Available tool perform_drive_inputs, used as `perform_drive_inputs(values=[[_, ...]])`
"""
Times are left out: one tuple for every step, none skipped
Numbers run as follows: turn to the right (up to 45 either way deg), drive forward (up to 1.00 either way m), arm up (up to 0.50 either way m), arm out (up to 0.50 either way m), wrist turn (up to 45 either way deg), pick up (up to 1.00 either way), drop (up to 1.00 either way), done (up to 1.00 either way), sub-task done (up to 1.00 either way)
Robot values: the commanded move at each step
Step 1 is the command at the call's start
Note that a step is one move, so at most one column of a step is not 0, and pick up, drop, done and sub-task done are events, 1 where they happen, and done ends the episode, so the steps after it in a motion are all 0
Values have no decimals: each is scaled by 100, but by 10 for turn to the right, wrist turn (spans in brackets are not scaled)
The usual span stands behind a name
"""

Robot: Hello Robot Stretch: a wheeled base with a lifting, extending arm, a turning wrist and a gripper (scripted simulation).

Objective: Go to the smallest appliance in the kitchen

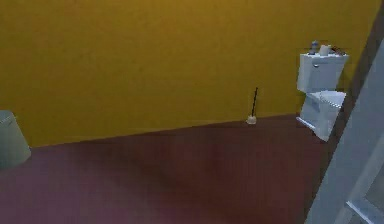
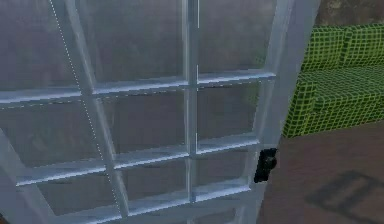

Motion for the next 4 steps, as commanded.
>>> perform_drive_inputs(values=[[0, 60, 0, 0, 0, 0, 0, 0, 0], [-450, 0, 0, 0, 0, 0, 0, 0, 0], [-210, 0, 0, 0, 0, 0, 0, 0, 0], [0, 40, 0, 0, 0, 0, 0, 0, 0]])
